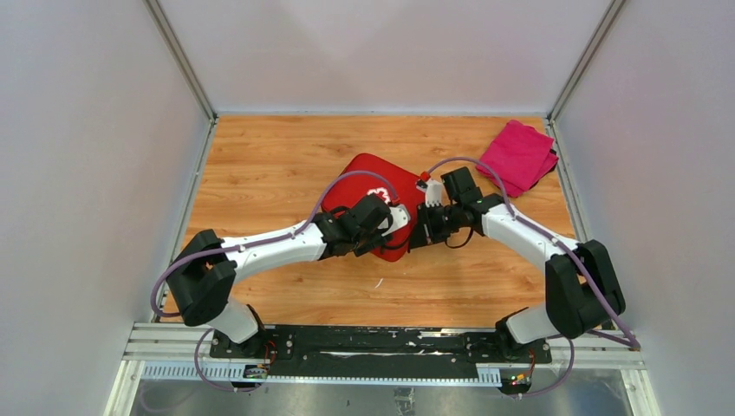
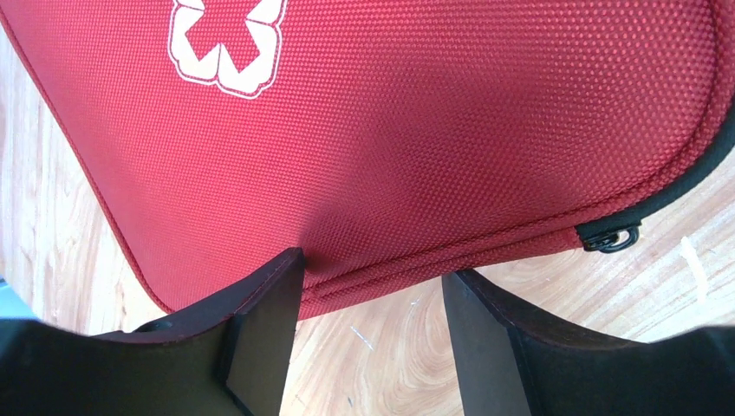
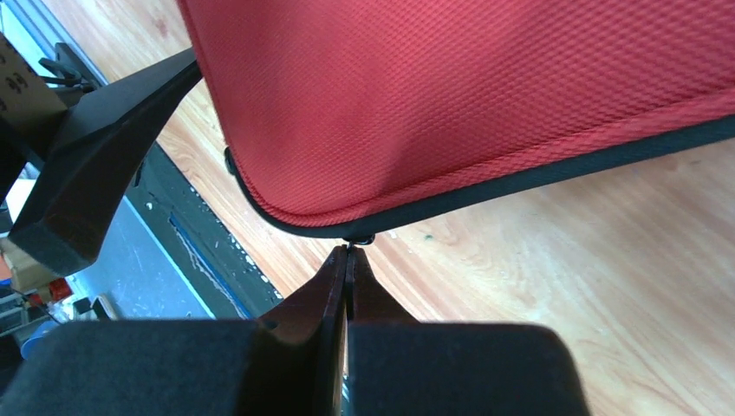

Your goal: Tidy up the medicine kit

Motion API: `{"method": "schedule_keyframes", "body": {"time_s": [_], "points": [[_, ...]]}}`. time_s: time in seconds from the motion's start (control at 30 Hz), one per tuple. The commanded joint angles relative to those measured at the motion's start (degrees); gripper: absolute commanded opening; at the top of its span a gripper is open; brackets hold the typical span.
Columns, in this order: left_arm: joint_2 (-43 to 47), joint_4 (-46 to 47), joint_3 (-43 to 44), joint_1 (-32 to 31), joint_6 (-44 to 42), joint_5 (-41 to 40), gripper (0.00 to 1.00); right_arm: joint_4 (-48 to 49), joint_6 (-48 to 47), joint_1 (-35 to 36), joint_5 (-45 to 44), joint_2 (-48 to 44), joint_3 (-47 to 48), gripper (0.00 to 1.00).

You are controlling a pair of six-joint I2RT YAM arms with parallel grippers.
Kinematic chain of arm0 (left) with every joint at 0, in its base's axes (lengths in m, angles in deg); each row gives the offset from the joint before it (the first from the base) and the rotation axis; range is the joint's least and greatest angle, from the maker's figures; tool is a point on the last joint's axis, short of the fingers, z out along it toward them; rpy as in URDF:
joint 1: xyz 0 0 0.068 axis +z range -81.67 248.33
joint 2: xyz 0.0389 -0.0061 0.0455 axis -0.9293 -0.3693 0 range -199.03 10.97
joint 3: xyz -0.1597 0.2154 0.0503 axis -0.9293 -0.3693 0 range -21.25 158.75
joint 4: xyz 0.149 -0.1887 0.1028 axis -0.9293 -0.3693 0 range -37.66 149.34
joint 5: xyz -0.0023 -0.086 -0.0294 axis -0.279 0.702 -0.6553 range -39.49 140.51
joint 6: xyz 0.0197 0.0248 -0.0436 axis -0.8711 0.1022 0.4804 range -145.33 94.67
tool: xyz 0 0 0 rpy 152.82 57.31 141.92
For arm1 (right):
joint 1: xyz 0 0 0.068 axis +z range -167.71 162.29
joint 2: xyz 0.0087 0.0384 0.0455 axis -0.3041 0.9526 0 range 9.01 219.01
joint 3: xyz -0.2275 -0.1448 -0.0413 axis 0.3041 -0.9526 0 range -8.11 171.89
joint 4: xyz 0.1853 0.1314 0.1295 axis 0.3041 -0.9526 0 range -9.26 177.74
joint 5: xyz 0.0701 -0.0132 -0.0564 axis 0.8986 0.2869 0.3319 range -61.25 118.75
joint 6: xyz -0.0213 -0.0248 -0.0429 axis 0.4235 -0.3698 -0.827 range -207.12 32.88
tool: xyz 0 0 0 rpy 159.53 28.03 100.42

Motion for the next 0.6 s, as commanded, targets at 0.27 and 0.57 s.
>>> {"method": "schedule_keyframes", "body": {"time_s": [0.27, 0.57], "points": [[-1.96, 3.63, 2.27, 0.08, 3.13, 0.50, 0.63, 8.02, 10.76, 8.78, 6.25, -4.49, -5.59, 0.00], [-2.12, 3.48, 2.60, 0.08, 3.96, 1.27, 0.62, 21.51, 22.25, 14.09, -0.79, -5.34, -10.96, 0.00]]}}
